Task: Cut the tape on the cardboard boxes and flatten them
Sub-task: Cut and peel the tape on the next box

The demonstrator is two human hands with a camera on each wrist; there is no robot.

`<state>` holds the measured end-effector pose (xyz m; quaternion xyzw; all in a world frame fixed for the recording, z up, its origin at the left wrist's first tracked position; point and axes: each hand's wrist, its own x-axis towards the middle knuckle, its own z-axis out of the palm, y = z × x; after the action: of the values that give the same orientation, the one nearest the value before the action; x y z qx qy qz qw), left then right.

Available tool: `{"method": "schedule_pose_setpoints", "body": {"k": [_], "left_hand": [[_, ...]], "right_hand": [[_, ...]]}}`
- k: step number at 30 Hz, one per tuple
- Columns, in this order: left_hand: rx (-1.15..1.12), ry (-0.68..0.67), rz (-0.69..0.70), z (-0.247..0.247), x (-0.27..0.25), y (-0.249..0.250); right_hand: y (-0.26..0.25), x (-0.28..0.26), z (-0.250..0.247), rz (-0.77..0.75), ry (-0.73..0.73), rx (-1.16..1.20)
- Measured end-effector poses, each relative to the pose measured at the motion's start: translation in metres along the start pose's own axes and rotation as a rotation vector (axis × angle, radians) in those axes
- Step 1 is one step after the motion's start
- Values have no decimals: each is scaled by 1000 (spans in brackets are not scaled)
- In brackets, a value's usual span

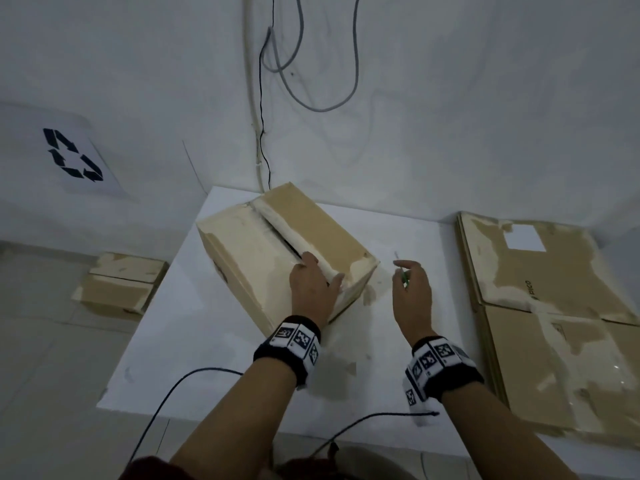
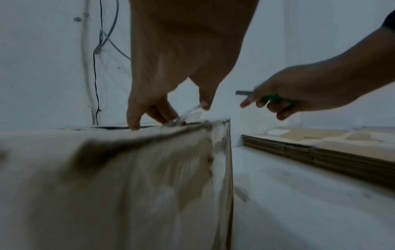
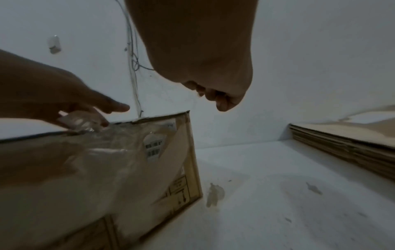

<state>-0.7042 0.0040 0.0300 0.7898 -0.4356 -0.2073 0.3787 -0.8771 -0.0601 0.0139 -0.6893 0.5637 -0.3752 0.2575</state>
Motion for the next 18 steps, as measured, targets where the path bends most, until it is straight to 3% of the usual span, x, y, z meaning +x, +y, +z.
{"method": "schedule_pose_setpoints", "body": {"k": [2,6,9,12,16,18], "left_hand": [[76,-38,-50,-3,6,7],[12,-67,-123,-10,9,8],[121,-90,-199,-23,11,5],[213,-83,-404,-55,19,2],[543,-185,-493,-97,22,-12],[573,-237,-463,-104,15,-20]], "right_hand": [[1,17,6,-49,-42,-37],[-6,30,18,17,-267,32],[-16,7,17,10,-219,-3],[-26,-42,25,-10,-220,8],[-48,-112,36,-164,-617,133],[-54,-123,46,-265,-652,154]]}}
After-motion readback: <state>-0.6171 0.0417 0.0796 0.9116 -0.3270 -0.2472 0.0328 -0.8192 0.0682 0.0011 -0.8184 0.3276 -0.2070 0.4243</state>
